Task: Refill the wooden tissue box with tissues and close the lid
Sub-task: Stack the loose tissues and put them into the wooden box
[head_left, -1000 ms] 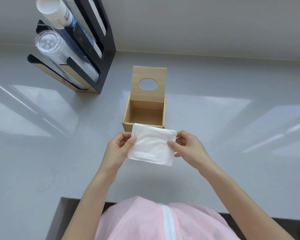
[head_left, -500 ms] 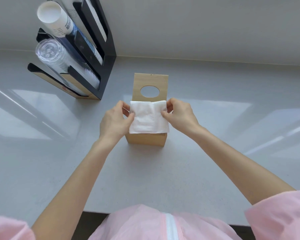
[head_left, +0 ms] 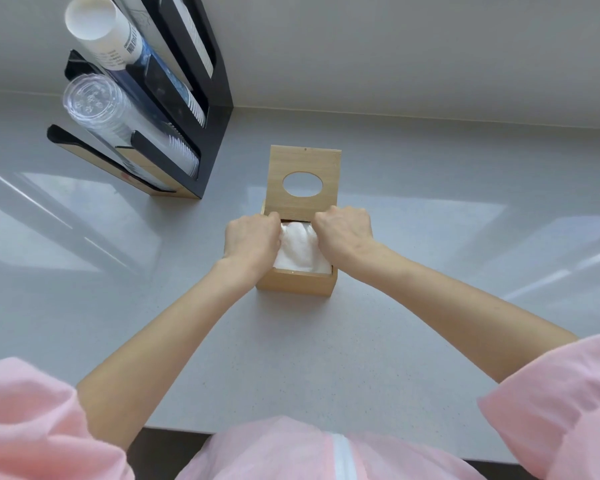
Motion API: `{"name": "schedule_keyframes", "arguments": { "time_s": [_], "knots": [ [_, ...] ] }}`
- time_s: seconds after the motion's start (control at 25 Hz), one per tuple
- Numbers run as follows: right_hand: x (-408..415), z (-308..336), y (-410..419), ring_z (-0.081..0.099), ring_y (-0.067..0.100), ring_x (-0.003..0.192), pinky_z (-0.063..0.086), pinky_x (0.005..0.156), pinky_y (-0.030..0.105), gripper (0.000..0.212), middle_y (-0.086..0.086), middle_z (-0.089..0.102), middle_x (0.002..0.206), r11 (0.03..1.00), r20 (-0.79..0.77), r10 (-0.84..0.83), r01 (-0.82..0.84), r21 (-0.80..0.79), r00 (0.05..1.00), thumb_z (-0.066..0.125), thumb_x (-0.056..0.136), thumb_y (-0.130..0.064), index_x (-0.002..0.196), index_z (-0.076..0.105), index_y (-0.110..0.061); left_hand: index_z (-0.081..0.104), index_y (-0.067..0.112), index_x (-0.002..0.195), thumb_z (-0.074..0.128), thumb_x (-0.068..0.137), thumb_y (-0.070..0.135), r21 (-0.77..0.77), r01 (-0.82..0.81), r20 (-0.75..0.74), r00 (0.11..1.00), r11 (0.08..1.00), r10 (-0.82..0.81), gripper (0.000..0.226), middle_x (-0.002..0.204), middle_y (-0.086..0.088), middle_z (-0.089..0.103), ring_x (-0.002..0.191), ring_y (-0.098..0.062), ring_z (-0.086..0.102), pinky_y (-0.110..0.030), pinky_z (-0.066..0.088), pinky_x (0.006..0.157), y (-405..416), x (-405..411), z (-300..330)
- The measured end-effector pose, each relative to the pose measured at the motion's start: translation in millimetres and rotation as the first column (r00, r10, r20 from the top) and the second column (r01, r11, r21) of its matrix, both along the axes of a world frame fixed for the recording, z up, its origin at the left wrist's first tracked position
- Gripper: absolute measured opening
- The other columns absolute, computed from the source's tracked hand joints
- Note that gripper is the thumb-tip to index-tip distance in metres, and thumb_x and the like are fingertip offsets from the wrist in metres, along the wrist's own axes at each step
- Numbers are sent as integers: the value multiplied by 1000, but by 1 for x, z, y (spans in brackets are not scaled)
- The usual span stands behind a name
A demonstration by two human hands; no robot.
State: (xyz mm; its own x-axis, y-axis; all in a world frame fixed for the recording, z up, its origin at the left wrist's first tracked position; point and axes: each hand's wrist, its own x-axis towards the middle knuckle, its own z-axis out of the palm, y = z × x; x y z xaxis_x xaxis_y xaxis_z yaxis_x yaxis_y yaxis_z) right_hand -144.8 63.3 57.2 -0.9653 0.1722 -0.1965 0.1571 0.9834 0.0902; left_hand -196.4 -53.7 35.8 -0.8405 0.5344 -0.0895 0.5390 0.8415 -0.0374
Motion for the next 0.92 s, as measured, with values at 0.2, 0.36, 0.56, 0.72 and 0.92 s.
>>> {"name": "schedule_keyframes", "arguments": {
  "time_s": [0.2,0.36,0.56,0.72,0.92],
  "knots": [
    [-4,-10,-15,63,22,97,21,45,23,16,0,68,101,990,85,111,-118,73,990,59,79,-1,69,56,-13,54,8,103,52,83,1,-219,107,17,994,970,-105,20,106,-9,67,103,-27,58,-27,24,50,12,3,-4],
    [-9,-22,-21,63,18,97,16,44,21,37,-5,67,91,988,133,103,-117,104,986,57,81,-3,54,35,-17,57,9,100,52,82,0,-266,162,71,986,950,-148,21,107,-7,66,106,-26,56,-22,14,44,20,5,-6],
    [-11,-18,-17,63,21,101,24,48,23,34,-1,67,95,997,158,64,-71,37,985,58,79,-1,56,38,-15,61,11,92,51,82,1,-277,192,113,979,941,-167,18,103,-7,67,99,-26,60,-23,17,43,17,3,-3],
    [-5,-8,-11,60,27,104,30,64,29,20,8,62,112,996,139,66,-56,-74,988,50,84,1,96,58,-12,60,9,96,49,85,3,-280,203,125,977,938,-174,17,104,-8,66,98,-26,60,-24,17,42,14,6,-1],
    [11,-12,-5,48,27,87,27,87,40,26,2,46,70,991,241,130,-130,-16,962,41,88,-3,63,44,-12,60,10,92,45,85,3,-324,301,125,953,897,-274,18,101,-9,67,86,-27,60,-25,21,43,13,7,4]
  ]
}}
